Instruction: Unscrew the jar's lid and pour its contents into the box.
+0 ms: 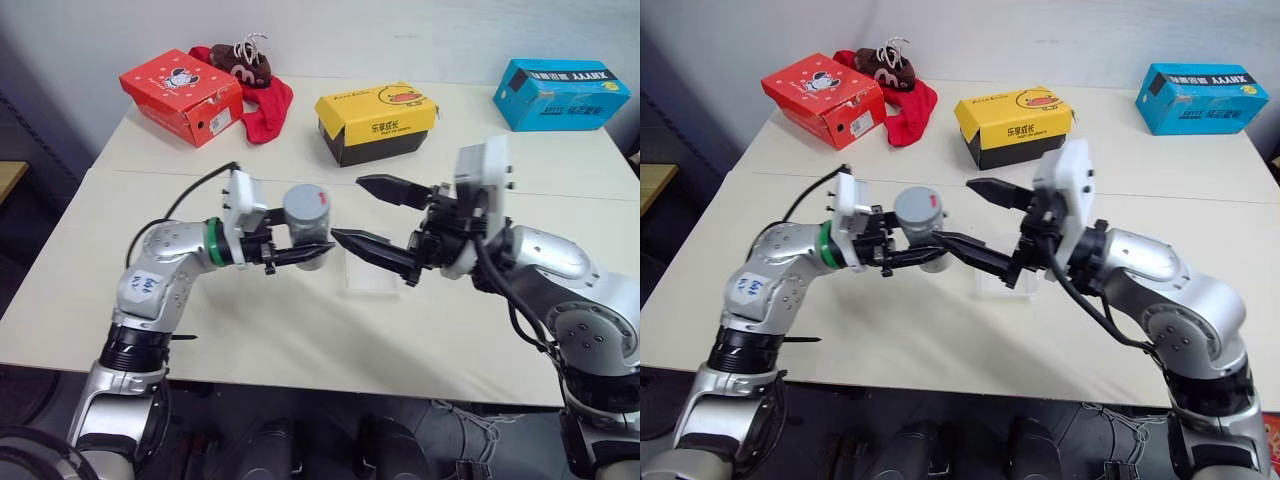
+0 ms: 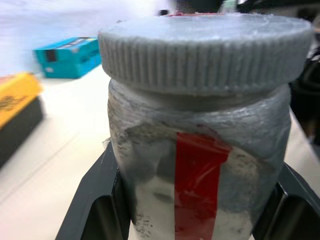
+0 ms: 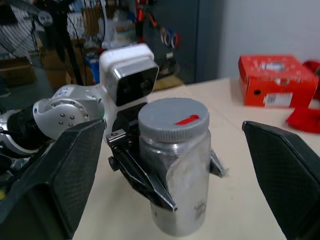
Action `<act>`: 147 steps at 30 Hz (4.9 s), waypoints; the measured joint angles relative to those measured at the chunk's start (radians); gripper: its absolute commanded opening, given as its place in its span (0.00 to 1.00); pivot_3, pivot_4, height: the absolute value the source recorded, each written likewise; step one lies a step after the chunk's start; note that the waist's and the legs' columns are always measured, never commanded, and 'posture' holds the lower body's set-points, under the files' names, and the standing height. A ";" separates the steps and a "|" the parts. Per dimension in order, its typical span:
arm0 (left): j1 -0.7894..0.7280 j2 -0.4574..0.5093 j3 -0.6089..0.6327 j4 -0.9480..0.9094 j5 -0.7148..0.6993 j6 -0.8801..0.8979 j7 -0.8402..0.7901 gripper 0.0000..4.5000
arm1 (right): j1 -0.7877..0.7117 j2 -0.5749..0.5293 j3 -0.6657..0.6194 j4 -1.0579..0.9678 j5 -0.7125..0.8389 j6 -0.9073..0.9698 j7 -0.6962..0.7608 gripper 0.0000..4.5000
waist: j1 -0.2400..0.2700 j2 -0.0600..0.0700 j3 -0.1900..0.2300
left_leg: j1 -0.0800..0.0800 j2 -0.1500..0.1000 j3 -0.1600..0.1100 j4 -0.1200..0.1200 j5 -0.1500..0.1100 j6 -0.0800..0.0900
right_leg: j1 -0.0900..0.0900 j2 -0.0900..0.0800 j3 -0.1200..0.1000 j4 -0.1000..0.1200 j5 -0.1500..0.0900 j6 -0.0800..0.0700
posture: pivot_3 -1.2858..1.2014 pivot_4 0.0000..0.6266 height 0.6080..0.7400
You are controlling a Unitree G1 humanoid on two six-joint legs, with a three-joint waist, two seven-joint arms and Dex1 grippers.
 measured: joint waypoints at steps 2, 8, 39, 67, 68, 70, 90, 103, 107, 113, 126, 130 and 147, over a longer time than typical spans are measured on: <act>-0.002 -0.017 -0.016 -0.001 0.002 0.002 -0.005 0.52 | -0.025 0.022 0.025 0.005 -0.015 0.028 -0.028 1.00 | 0.001 0.000 0.000 | 0.000 0.000 0.000 -0.001 0.000 0.000 | -0.001 0.001 -0.001 0.000 0.000 0.000 | 0.52 0.24 1.00; -0.002 -0.028 -0.024 -0.001 0.022 -0.014 -0.026 0.52 | -0.036 0.036 0.060 0.006 -0.090 0.049 -0.040 1.00 | 0.000 -0.001 0.000 | 0.000 0.001 0.003 0.000 0.000 0.000 | -0.001 0.002 0.000 -0.001 0.001 0.002 | 0.52 0.24 1.00; -0.031 -0.062 -0.032 0.092 0.036 -0.138 -0.207 0.52 | -0.178 0.038 0.081 0.133 -0.146 0.082 0.328 0.57 | -0.004 -0.001 0.000 | 0.000 0.002 0.006 0.000 0.002 0.000 | -0.004 0.003 0.003 0.001 0.001 0.002 | 0.52 0.24 1.00; -0.040 -0.077 0.035 0.105 0.076 -0.100 -0.062 0.52 | -0.128 0.051 0.010 0.111 -0.266 -0.024 0.364 0.99 | -0.023 -0.001 0.000 | 0.000 0.002 0.006 0.003 0.002 0.000 | -0.004 0.002 0.004 0.004 0.001 0.003 | 0.52 0.24 1.00; -0.042 -0.083 0.032 0.105 0.077 -0.100 -0.059 0.52 | -0.128 0.062 0.023 0.112 -0.284 -0.024 0.341 0.99 | -0.023 -0.001 0.001 | 0.000 0.002 0.006 0.003 0.002 0.000 | -0.005 0.002 0.004 0.004 0.001 0.003 | 0.52 0.24 1.00; -0.043 -0.089 0.024 0.105 0.080 -0.100 -0.058 0.52 | -0.128 0.082 0.044 0.112 -0.304 -0.023 0.310 0.99 | -0.023 -0.001 0.001 | -0.001 0.002 0.006 0.003 0.002 0.000 | -0.005 0.002 0.004 0.004 0.001 0.003 | 0.52 0.24 1.00; -0.031 -0.106 -0.014 0.066 0.082 -0.108 -0.079 0.52 | -0.193 0.149 0.069 0.206 -0.341 -0.018 0.309 0.99 | -0.024 -0.001 0.001 | -0.001 0.002 0.006 0.003 0.002 0.000 | -0.005 0.002 0.004 0.005 0.001 0.003 | 0.52 0.24 1.00; -0.002 -0.103 -0.012 0.059 0.080 -0.096 -0.074 0.52 | -0.189 0.111 0.069 0.238 -0.337 -0.020 0.373 0.99 | -0.023 -0.001 0.001 | -0.001 0.002 0.006 0.003 0.002 0.000 | -0.005 0.002 0.004 0.005 0.001 0.003 | 0.52 0.24 1.00; 0.001 -0.102 -0.012 0.059 0.078 -0.081 -0.074 0.52 | -0.173 0.080 0.052 0.238 -0.323 -0.021 0.397 0.99 | -0.024 -0.001 0.001 | -0.001 0.002 0.006 0.003 0.002 0.000 | -0.005 0.002 0.004 0.005 0.001 0.003 | 0.52 0.24 1.00; 0.005 -0.098 -0.012 0.059 0.076 -0.077 -0.075 0.52 | -0.142 0.048 0.022 0.232 -0.293 -0.021 0.416 0.99 | -0.023 -0.001 0.001 | -0.001 0.002 0.006 0.003 0.002 0.000 | -0.005 0.002 0.004 0.005 0.001 0.003 | 0.52 0.24 1.00; 0.008 -0.088 -0.011 0.055 0.075 -0.080 -0.103 0.52 | -0.102 0.014 -0.051 0.234 -0.221 0.007 0.422 0.99 | -0.022 -0.001 0.001 | -0.001 0.002 0.006 0.004 0.002 0.000 | -0.005 0.002 0.004 0.005 0.001 0.003 | 0.52 0.24 1.00; 0.008 -0.088 -0.011 0.055 0.075 -0.080 -0.101 0.52 | -0.109 0.033 -0.073 0.194 -0.135 0.047 0.417 0.99 | -0.023 -0.001 0.001 | -0.001 0.002 0.006 0.004 0.002 0.000 | -0.005 0.002 0.004 0.005 0.001 0.003 | 0.52 0.24 1.00; 0.006 -0.099 -0.015 0.055 0.076 -0.075 -0.094 0.52 | -0.172 0.120 0.070 0.180 -0.289 0.014 0.327 0.99 | -0.024 -0.001 0.001 | -0.002 0.002 0.006 0.006 0.002 0.000 | -0.006 0.002 0.004 0.007 0.001 0.003 | 0.52 0.24 1.00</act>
